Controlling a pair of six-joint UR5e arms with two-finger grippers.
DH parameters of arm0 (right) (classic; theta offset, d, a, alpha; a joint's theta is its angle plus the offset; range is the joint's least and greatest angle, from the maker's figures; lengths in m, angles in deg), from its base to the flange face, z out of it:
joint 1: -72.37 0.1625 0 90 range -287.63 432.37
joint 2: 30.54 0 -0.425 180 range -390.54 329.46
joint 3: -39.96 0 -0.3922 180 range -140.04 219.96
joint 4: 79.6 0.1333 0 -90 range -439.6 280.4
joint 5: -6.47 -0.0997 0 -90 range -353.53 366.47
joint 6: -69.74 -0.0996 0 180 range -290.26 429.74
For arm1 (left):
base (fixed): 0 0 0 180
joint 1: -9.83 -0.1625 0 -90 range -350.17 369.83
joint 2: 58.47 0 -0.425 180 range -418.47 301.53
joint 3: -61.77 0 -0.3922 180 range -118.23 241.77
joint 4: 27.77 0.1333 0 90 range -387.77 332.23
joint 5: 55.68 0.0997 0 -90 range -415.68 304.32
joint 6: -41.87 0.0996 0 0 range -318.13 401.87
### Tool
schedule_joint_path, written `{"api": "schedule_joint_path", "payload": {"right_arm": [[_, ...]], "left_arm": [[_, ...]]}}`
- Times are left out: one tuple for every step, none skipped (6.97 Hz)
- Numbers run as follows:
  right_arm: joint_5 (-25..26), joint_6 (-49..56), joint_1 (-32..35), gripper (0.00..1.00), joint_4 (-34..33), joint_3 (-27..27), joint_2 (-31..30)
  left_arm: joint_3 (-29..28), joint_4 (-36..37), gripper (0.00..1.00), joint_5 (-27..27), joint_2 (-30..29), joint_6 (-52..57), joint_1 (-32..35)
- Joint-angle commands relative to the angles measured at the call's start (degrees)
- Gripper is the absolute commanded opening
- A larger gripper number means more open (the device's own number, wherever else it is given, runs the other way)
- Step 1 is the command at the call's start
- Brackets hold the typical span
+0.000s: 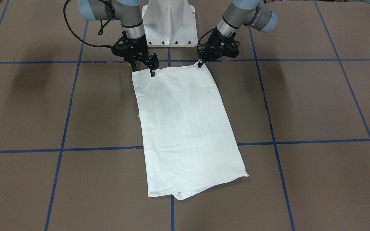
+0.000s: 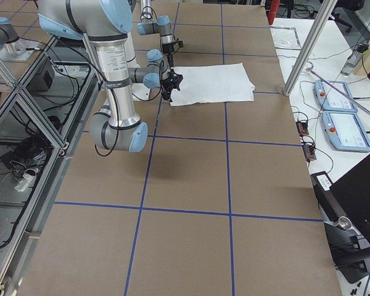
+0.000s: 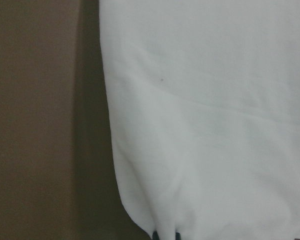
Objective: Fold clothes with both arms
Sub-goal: 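Lower both grippers and grasp the near corners of the bundle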
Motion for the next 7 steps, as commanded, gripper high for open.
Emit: {"api": "schedule_joint_path", "payload": {"right_arm": [[0.0, -0.6, -0.4, 0.99, -1.0, 1.2, 1.0], [0.0, -0.6, -0.5, 0.99, -1.2, 2.0, 2.2], [0.0, -0.6, -0.5, 0.99, -1.2, 3.4, 3.4], [0.0, -0.6, -0.5, 0.98, -1.2, 3.4, 3.5], [0.0, -0.6, -0.5, 0.97, -1.3, 3.6, 3.9], [0.5, -0.6, -0.5, 0.97, -1.3, 4.6, 4.6], [0.5, -0.6, -0.5, 0.97, -1.3, 4.9, 4.7]], "left_arm": [[0.0, 0.0, 0.0, 0.0, 0.0, 0.0, 0.0], [0.0, 0.0, 0.0, 0.0, 0.0, 0.0, 0.1], [0.0, -0.1, 0.0, -0.1, 0.0, 0.0, 0.2], [0.0, -0.1, 0.0, 0.0, 0.0, 0.0, 0.2], [0.0, -0.1, 0.0, 0.0, 0.0, 0.1, 0.2], [0.0, -0.1, 0.0, -0.1, 0.0, 0.0, 0.2], [0.0, -0.2, 0.0, -0.1, 0.0, 0.1, 0.3]]}}
